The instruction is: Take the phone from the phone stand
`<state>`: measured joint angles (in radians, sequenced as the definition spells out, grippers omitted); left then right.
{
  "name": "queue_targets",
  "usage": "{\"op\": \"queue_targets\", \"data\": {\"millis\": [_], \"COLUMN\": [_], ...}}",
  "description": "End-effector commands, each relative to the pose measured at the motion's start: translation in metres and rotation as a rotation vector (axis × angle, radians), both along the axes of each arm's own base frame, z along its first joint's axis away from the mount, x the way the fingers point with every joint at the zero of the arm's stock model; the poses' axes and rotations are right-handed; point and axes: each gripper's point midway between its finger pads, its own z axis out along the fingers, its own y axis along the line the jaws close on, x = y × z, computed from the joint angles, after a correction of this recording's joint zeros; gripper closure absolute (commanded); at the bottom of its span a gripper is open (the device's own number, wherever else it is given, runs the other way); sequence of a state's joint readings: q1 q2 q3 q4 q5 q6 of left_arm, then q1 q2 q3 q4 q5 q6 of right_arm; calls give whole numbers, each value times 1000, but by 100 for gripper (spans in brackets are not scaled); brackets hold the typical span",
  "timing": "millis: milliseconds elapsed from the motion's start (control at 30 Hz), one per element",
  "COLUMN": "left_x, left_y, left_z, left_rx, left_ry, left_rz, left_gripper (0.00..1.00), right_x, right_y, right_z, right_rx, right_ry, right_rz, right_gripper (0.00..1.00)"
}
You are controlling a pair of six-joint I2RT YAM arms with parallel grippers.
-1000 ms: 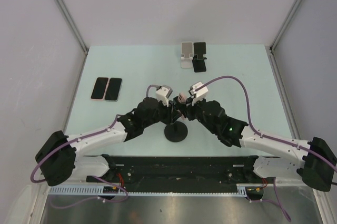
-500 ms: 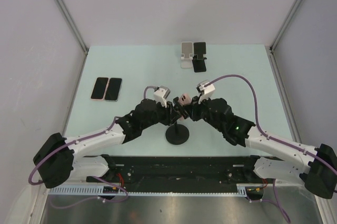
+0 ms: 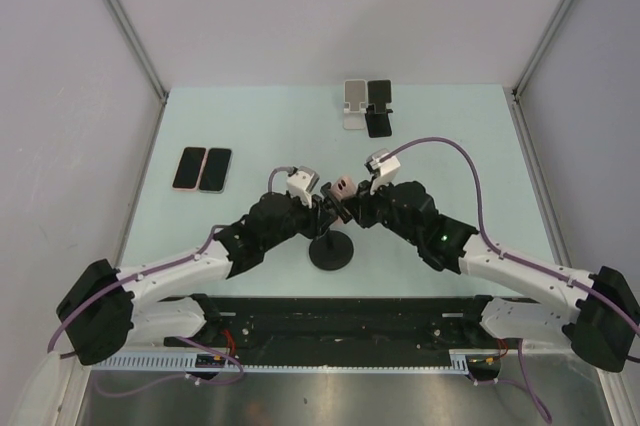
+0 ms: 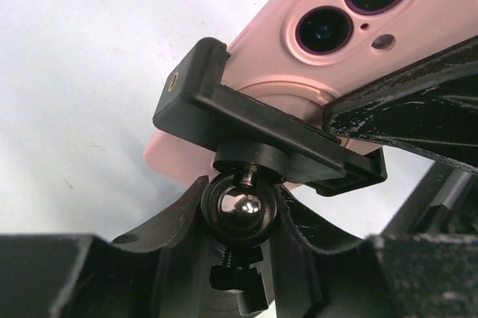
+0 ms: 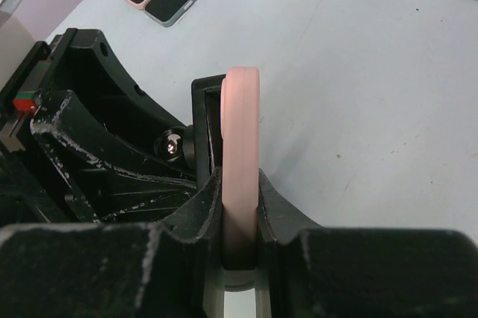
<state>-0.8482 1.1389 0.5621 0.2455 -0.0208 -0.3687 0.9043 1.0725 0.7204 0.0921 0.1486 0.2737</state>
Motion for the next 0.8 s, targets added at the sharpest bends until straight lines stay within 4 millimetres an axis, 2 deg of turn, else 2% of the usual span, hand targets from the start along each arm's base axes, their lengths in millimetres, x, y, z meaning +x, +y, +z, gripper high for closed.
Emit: {"op": "queue_targets", "data": {"millis": [0,133,567,667,767], "left_x": [46,42,34,30,23], "left_y": [71,67,66,57,42], "left_z": [5,10,-7,-9,-9], "left_rx": [170,165,162,168,191], "left_ry": [-163,-194,-158,-161,-177], "left_rz": [324,306,305,263,208], "left_gripper": [100,100,100,100,100], "right_x": [29,40,62,65,67], "right_y": [-14,-18,-39,-35,-21], "right_z": [48,48,54,59,65], "right_rx": [5,5,3,38,88], "right_ry": [-100,-84,-78,-87,-95], "right_rz": [-123,-182,-320,-312,-275], "right_gripper": [100,100,100,100,100]}}
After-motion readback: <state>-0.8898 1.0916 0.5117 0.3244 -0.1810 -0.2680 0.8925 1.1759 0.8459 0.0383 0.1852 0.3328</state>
